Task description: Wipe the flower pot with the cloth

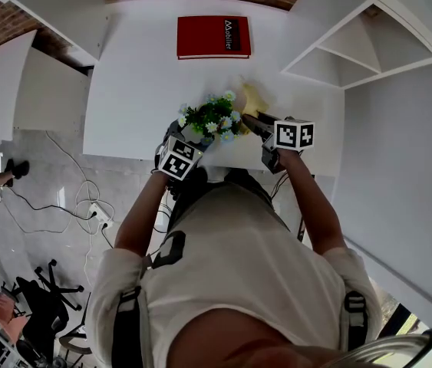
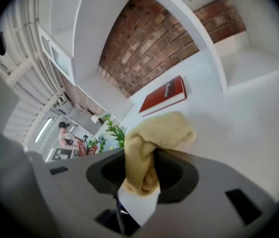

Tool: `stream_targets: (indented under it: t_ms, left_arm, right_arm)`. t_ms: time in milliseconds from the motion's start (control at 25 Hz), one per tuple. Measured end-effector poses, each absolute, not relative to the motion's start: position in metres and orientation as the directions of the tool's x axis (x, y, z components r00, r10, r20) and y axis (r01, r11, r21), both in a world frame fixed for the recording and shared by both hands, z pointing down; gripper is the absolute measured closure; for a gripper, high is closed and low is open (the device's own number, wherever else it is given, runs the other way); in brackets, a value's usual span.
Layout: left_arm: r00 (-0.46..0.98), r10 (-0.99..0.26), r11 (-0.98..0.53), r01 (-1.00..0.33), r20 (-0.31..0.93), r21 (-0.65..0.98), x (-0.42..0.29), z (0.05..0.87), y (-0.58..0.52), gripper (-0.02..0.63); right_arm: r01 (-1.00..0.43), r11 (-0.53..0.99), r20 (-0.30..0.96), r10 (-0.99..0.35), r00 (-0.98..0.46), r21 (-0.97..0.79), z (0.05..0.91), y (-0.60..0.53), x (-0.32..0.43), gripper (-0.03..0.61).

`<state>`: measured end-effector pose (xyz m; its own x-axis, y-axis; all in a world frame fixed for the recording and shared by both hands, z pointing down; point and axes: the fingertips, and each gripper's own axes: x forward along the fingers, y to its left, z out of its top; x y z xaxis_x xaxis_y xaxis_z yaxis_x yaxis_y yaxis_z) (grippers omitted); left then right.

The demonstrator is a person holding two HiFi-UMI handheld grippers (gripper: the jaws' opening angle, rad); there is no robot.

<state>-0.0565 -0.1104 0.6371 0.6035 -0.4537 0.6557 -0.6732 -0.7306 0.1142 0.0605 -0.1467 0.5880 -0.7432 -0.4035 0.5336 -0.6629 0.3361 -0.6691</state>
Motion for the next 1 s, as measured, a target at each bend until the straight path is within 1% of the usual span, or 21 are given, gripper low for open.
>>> stream_targets:
  t_ms: [80, 160, 280, 360, 440, 520, 600, 760, 880, 1000]
  left_arm:
    - [0.606, -0.448, -0.735, -0.669, 0.657, 0.116, -0.055, 0.637, -0.109, 0.249]
    - [0.606, -0.447, -0.734, -0.669, 0.658, 0.118, -0.055, 0.638, -0.107, 0.249]
    - [0.596, -0.456, -0.722, -0.682, 0.661, 0.117, -0.058, 0.638, -0.109, 0.249]
    - [0.594, -0.457, -0.716, -0.687, 0.662, 0.122, -0.063, 0.639, -0.109, 0.249]
    - [0.596, -0.454, -0.719, -0.684, 0.663, 0.123, -0.065, 0.638, -0.109, 0.25]
    - [0.594, -0.452, -0.717, -0.685, 0.666, 0.125, -0.065, 0.639, -0.108, 0.249]
    - [0.59, -0.454, -0.714, -0.689, 0.668, 0.124, -0.065, 0.638, -0.107, 0.249]
    - [0.572, -0.463, -0.716, -0.692, 0.677, 0.095, -0.063, 0.638, -0.107, 0.249]
    - [0.557, -0.484, -0.7, -0.709, 0.675, 0.083, -0.065, 0.638, -0.11, 0.249]
    - [0.548, -0.499, -0.683, -0.726, 0.671, 0.085, -0.074, 0.635, -0.109, 0.249]
  right_arm:
    - [-0.664, 0.355, 0.528, -0.412, -0.743, -0.658, 0.585, -0.154, 0.055, 0.423]
    - [-0.673, 0.371, 0.553, -0.386, -0.738, -0.64, 0.599, -0.153, 0.045, 0.424]
    - [-0.686, 0.347, 0.59, -0.35, -0.728, -0.64, 0.625, -0.143, 0.036, 0.425]
    - [-0.693, 0.351, 0.627, -0.296, -0.72, -0.63, 0.639, -0.13, 0.033, 0.425]
    - [-0.706, 0.416, 0.69, -0.22, -0.69, -0.574, 0.655, -0.112, 0.032, 0.425]
    - [-0.713, 0.445, 0.719, -0.194, -0.667, -0.542, 0.665, -0.103, 0.037, 0.425]
    - [-0.726, 0.405, 0.708, -0.225, -0.669, -0.557, 0.662, -0.105, 0.046, 0.423]
    - [-0.778, 0.364, 0.692, -0.363, -0.624, -0.512, 0.629, -0.136, 0.088, 0.423]
    - [-0.837, 0.372, 0.696, -0.47, -0.543, -0.402, 0.594, -0.162, 0.13, 0.422]
    - [-0.884, 0.405, 0.728, -0.531, -0.435, -0.233, 0.573, -0.172, 0.164, 0.422]
